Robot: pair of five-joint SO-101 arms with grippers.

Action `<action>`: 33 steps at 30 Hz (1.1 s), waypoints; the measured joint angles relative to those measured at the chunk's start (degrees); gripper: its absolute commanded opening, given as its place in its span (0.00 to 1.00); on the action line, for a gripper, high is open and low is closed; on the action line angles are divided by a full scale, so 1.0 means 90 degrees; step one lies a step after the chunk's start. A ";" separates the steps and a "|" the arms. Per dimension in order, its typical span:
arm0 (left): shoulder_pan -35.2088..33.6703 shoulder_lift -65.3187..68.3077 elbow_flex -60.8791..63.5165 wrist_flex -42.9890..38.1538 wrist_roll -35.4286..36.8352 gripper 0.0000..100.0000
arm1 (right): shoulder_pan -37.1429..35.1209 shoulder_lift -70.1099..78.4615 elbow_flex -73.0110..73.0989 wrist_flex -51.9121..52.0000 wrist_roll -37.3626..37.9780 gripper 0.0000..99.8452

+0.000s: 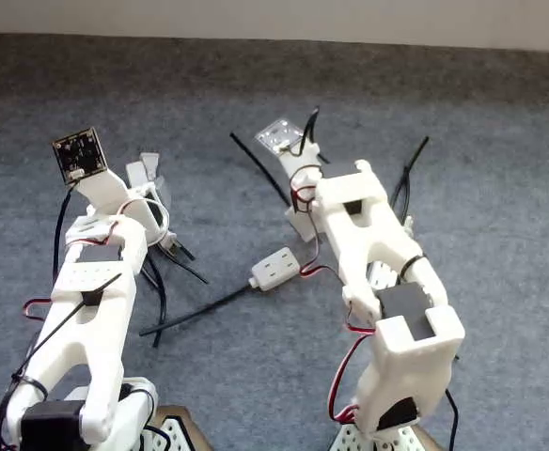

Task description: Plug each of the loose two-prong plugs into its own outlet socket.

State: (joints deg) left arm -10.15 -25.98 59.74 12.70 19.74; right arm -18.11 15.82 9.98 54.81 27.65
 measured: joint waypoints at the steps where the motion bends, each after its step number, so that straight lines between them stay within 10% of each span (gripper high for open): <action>1: 0.0000 0.0000 0.0000 0.0000 0.0000 0.19 | 0.0000 0.0000 0.0000 0.0000 0.0000 0.18; 18: 0.0000 0.0000 0.0000 0.0000 0.0000 0.19 | 0.0147 0.0752 -0.0400 0.0098 0.0215 0.06; 33: 0.0020 0.0000 0.0000 0.0000 0.0000 0.19 | -0.0137 0.0928 -0.3829 0.2969 0.0215 0.06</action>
State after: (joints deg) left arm -9.98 -25.98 59.74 12.70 19.74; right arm -19.34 24.18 -24.48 81.54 29.58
